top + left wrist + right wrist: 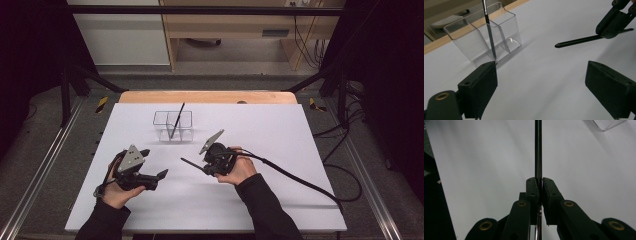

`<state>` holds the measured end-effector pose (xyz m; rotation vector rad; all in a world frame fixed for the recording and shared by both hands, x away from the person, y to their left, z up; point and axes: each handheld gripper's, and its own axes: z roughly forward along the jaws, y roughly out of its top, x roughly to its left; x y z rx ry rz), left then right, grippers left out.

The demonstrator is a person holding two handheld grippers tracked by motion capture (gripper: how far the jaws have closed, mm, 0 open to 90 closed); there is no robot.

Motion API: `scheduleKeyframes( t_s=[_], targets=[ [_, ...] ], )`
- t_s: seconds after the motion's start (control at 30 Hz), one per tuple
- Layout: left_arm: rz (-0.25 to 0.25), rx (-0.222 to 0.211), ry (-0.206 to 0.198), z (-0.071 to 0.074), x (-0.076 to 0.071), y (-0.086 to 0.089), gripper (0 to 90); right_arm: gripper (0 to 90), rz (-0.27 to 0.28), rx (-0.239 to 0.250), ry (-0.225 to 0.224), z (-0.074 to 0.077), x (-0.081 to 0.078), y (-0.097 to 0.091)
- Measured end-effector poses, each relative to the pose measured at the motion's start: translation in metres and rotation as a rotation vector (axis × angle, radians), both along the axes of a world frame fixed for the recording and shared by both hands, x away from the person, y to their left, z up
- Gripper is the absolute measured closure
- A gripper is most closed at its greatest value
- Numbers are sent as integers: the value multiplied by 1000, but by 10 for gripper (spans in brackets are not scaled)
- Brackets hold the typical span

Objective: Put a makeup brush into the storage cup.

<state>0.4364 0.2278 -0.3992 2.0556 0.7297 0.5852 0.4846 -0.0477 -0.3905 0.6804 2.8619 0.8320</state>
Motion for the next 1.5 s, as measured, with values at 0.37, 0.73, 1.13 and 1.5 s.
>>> scheduleKeyframes(
  t_s=[0.37,0.73,1.13,1.5],
  targets=[
    [-139,163,-35,8,-10,-22,99,845,53,8,39,-2,-10,2],
    [-229,295,-56,7,-11,-43,104,845,70,1,56,-2,-14,3],
    [-317,437,-94,4,-15,-64,127,845,78,3,75,-3,-14,3],
    [-396,463,-125,4,-15,-72,153,845,89,6,101,-5,-12,5]
  ],
)
